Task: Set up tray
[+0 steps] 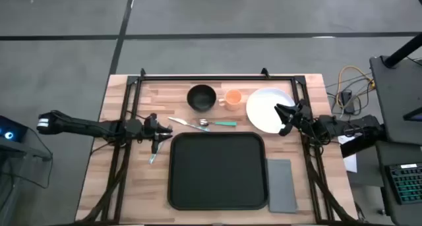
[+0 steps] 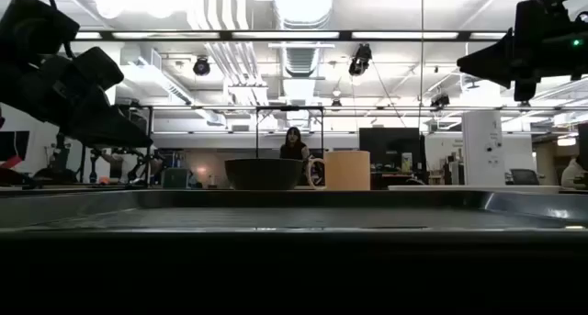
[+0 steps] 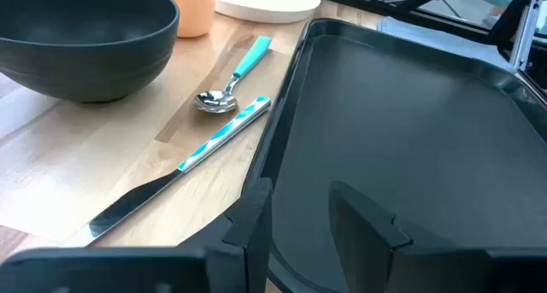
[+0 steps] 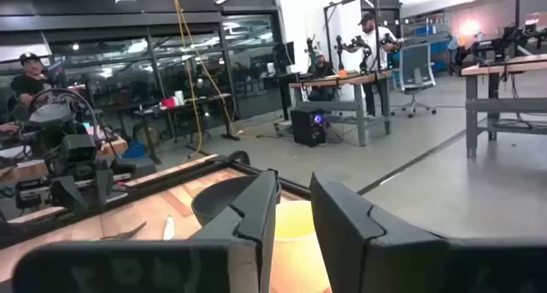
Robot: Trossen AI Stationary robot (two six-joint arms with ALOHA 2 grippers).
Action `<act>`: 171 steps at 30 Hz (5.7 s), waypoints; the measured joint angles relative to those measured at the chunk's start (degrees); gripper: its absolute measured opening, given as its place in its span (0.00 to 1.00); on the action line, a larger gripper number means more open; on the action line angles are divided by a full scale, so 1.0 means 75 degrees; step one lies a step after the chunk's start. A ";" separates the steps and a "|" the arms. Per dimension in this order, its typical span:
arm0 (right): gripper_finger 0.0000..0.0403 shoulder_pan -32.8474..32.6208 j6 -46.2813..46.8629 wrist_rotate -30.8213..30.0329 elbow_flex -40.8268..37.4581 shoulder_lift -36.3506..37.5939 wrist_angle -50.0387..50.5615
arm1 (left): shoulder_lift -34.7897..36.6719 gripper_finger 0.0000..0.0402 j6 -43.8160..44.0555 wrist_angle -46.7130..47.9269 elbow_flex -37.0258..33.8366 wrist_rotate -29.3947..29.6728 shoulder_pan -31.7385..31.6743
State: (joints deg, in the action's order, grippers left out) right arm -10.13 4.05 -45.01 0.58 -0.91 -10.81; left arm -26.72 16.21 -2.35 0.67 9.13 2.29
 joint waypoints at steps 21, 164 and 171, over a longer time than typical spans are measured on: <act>0.17 0.0002 -0.0019 0.0000 0.0000 0.0000 0.0002 | 0.0003 0.24 0.0001 0.0000 0.0000 0.0000 0.0001; 0.44 0.3999 0.5066 0.1663 0.8395 -1.2480 0.5364 | -0.2833 0.24 -0.1151 0.0397 0.4292 0.3241 -0.0009; 0.44 0.3984 0.5064 0.1975 0.8000 -1.2606 0.4501 | -0.2836 0.24 -0.1151 0.0396 0.4269 0.3240 -0.0009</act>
State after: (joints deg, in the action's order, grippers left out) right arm 19.75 42.02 -30.20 60.58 -95.45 22.95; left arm -47.99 7.57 0.62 32.69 33.43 2.22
